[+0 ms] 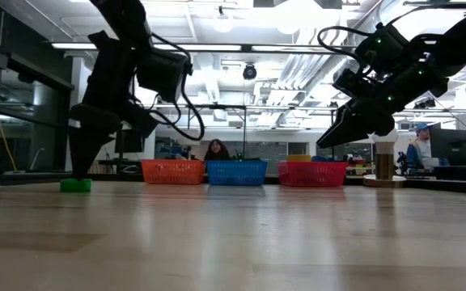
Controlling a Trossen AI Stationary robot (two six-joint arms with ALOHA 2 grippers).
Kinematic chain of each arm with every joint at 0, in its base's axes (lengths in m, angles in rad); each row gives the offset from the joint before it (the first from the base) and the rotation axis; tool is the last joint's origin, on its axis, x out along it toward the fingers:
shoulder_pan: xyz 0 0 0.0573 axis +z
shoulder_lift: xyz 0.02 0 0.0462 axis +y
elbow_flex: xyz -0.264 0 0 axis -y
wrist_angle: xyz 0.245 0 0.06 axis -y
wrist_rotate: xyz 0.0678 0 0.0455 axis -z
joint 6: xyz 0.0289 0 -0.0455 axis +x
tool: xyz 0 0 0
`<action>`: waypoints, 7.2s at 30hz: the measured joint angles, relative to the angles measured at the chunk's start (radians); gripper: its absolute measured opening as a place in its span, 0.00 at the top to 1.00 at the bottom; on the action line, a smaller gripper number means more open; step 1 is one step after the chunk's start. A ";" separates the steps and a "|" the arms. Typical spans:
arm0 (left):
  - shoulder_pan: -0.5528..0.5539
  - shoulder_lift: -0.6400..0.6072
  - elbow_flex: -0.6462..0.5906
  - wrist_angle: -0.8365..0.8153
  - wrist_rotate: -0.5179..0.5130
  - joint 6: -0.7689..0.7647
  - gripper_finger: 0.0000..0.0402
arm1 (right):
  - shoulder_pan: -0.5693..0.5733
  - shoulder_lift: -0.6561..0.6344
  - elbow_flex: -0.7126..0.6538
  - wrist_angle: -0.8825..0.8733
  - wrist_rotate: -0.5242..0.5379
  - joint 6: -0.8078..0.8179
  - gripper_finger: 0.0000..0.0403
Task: Pick and place Stapler, Stapler remover, tape
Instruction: Put the green stapler into the blue bin, then return to Home Position
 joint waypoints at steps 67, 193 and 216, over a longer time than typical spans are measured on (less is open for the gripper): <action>0.002 0.006 -0.061 0.169 0.022 0.307 0.85 | 0.000 0.000 0.000 -0.003 0.000 0.000 0.51; 0.042 -1.015 -0.994 1.613 -0.174 0.138 0.39 | -0.131 -0.528 -0.002 -0.248 -0.264 0.203 0.51; 0.041 -1.491 -0.997 1.189 -0.254 0.158 0.39 | -0.177 -0.746 -0.337 0.329 -0.339 0.391 0.51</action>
